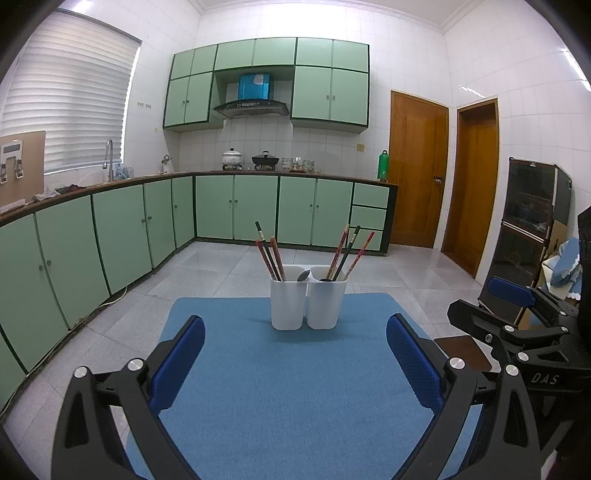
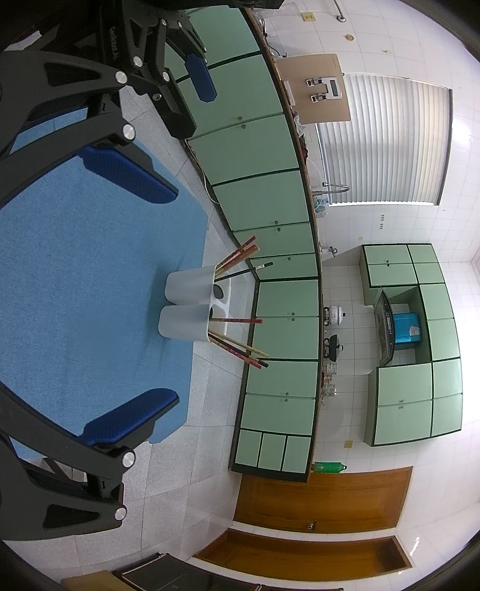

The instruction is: Organize utensils

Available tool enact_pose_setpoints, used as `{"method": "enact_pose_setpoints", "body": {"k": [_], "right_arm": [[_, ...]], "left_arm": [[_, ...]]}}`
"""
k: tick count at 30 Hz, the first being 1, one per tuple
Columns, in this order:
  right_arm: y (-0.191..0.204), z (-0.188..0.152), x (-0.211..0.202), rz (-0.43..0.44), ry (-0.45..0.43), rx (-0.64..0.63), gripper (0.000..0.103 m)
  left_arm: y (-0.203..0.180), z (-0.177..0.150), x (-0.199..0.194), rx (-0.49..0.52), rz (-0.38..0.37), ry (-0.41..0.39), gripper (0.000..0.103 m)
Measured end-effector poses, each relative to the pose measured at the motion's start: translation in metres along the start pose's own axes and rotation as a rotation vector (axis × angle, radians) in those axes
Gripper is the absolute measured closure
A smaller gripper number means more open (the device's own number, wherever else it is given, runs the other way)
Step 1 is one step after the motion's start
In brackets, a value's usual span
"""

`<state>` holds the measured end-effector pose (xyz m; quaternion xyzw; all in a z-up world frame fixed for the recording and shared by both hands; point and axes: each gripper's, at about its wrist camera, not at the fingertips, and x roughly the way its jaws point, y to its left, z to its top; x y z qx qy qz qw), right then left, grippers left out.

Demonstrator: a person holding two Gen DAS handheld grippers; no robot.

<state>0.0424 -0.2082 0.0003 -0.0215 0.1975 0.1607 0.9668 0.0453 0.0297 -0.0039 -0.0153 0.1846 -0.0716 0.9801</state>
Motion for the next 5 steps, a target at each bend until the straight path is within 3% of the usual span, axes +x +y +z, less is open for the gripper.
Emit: {"method": "enact_pose_setpoints", "body": {"k": [5], "right_arm": [[-0.0018,-0.0016,0.0006,0.000,0.003,0.000,0.006]], "left_arm": [[-0.0008,-0.0006,0.0006,0.003,0.002,0.002,0.006]]}}
